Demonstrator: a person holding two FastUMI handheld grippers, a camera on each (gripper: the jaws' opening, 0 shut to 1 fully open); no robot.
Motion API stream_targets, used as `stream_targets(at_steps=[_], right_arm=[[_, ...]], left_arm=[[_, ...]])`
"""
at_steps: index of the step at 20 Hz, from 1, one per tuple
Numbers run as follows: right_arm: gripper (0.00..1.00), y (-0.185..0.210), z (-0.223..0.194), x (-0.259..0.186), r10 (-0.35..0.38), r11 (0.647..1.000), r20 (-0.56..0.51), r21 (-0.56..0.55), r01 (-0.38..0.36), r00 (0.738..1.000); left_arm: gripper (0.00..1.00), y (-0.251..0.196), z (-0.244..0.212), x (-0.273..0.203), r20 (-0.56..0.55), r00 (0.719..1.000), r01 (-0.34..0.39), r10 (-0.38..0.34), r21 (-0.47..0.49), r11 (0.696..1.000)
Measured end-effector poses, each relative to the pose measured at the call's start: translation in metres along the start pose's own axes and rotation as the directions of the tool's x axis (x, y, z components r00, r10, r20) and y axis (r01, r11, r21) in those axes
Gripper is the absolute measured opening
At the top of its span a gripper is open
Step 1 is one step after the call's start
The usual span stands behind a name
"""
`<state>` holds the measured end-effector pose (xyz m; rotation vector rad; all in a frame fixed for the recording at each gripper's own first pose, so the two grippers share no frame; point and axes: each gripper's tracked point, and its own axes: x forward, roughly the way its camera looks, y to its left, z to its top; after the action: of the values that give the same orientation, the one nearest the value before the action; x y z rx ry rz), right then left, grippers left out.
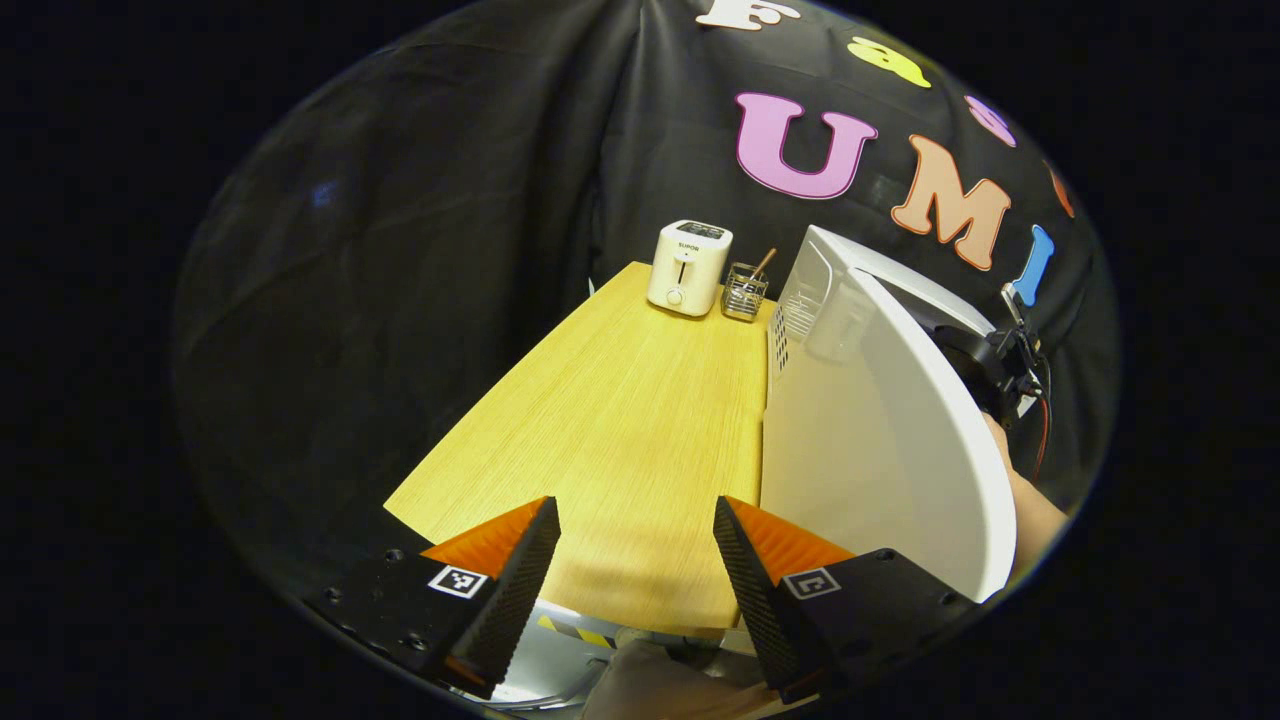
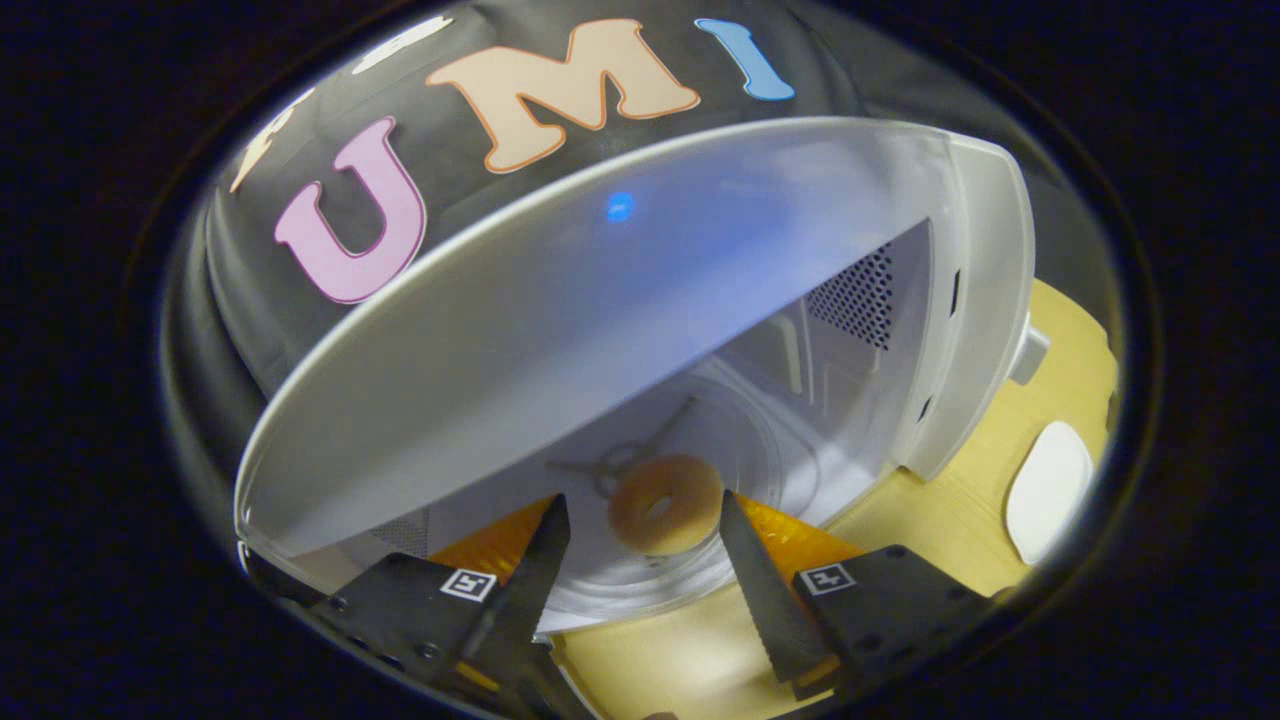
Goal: Open the microwave oven with the left hand, put the food in, and close the microwave oven.
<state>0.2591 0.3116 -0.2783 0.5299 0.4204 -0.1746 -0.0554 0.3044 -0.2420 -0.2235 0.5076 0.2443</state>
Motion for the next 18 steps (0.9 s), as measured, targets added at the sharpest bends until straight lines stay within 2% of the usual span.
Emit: stream_targets(at_steps=[3, 4, 5, 6, 7, 8, 9, 10, 11, 12, 13, 14, 15, 16, 18], right_arm=[[0.89, -0.002, 0.002, -0.016, 0.021, 0.999, 0.001, -0.026, -0.021, 1.000], [0.94, -0.002, 0.004, -0.022, 0.029, 0.999, 0.003, -0.035, -0.029, 1.000], [0.88, -0.004, 0.005, -0.029, 0.036, 0.998, 0.002, -0.042, -0.035, 0.999], [0.94, -0.005, 0.006, -0.037, 0.041, 0.998, 0.002, -0.048, -0.041, 0.999], [0.94, -0.007, 0.009, -0.046, 0.047, 0.998, 0.006, -0.053, -0.046, 0.999], [0.88, -0.008, 0.011, -0.054, 0.053, 0.997, 0.012, -0.060, -0.053, 0.998], [0.88, -0.011, 0.014, -0.062, 0.056, 0.996, 0.016, -0.069, -0.055, 0.998], [0.87, -0.013, 0.015, -0.070, 0.060, 0.995, 0.017, -0.080, -0.058, 0.998], [0.87, -0.016, 0.015, -0.078, 0.062, 0.994, 0.015, -0.096, -0.060, 0.998], [0.87, -0.020, 0.017, -0.086, 0.061, 0.992, 0.020, -0.116, -0.058, 0.998], [0.87, -0.023, 0.020, -0.094, 0.058, 0.989, 0.030, -0.139, -0.054, 0.998], [0.87, -0.027, 0.022, -0.101, 0.057, 0.985, 0.040, -0.162, -0.049, 0.998], [0.87, -0.031, 0.025, -0.109, 0.056, 0.981, 0.051, -0.188, -0.045, 0.997], [0.88, -0.034, 0.028, -0.117, 0.054, 0.976, 0.060, -0.212, -0.040, 0.997], [0.88, -0.044, 0.035, -0.135, 0.046, 0.965, 0.083, -0.262, -0.023, 0.995]], left_arm=[[0.92, -0.006, -0.002, -0.001, -0.003, 1.000, 0.011, -0.011, -0.010, 1.000], [0.92, -0.008, -0.004, -0.001, -0.007, 1.000, 0.021, -0.021, -0.015, 1.000], [0.89, -0.010, -0.006, -0.003, -0.012, 1.000, 0.027, -0.027, -0.020, 0.999], [0.86, -0.012, -0.008, -0.003, -0.016, 0.999, 0.034, -0.035, -0.021, 0.999], [0.84, -0.013, -0.007, -0.003, -0.016, 0.999, 0.039, -0.039, -0.021, 0.999], [0.78, -0.015, -0.008, -0.004, -0.017, 0.999, 0.044, -0.044, -0.019, 0.999], [0.74, -0.016, -0.008, -0.004, -0.018, 0.999, 0.051, -0.051, -0.016, 0.999], [0.63, -0.019, -0.008, -0.002, -0.022, 0.998, 0.057, -0.057, -0.010, 0.998], [0.56, -0.022, -0.009, -0.004, -0.024, 0.998, 0.066, -0.066, 0.001, 0.998], [0.36, -0.024, -0.009, -0.004, -0.025, 0.997, 0.074, -0.073, 0.012, 0.997], [0.37, -0.025, -0.008, -0.005, -0.026, 0.997, 0.078, -0.077, 0.021, 0.997], [0.17, -0.024, -0.008, -0.004, -0.025, 0.997, 0.074, -0.073, 0.030, 0.997], [0.16, -0.024, -0.006, -0.004, -0.024, 0.997, 0.073, -0.072, 0.034, 0.997], [0.05, -0.024, -0.006, -0.005, -0.024, 0.997, 0.074, -0.073, 0.033, 0.997], [0.01, -0.026, -0.007, -0.006, -0.023, 0.996, 0.085, -0.085, 0.033, 0.996]])
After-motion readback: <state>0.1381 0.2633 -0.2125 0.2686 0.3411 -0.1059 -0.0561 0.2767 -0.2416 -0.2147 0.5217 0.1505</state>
